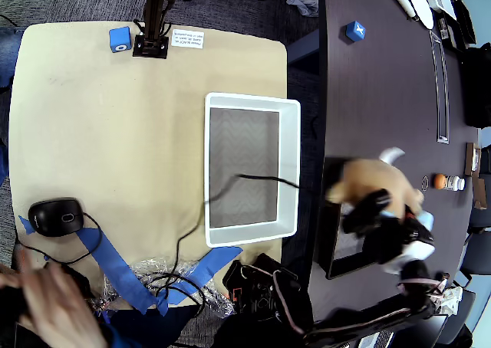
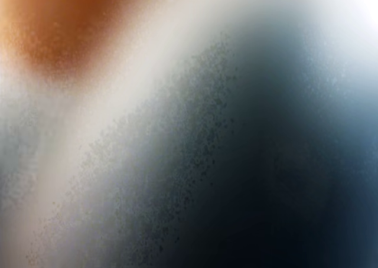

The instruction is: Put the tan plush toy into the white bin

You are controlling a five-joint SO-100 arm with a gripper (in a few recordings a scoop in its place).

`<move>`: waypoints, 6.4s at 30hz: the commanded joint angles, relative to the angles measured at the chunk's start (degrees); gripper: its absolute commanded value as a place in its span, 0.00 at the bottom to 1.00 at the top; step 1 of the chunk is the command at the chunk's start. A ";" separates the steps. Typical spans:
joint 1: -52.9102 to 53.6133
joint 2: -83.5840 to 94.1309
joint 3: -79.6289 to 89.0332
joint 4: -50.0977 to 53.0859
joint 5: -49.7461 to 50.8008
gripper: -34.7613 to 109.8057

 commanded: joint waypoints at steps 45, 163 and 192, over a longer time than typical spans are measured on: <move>-37.35 3.43 28.12 0.88 -15.21 0.24; 3.08 27.69 33.49 0.70 -15.03 0.72; 3.69 27.69 33.49 0.70 -15.03 0.72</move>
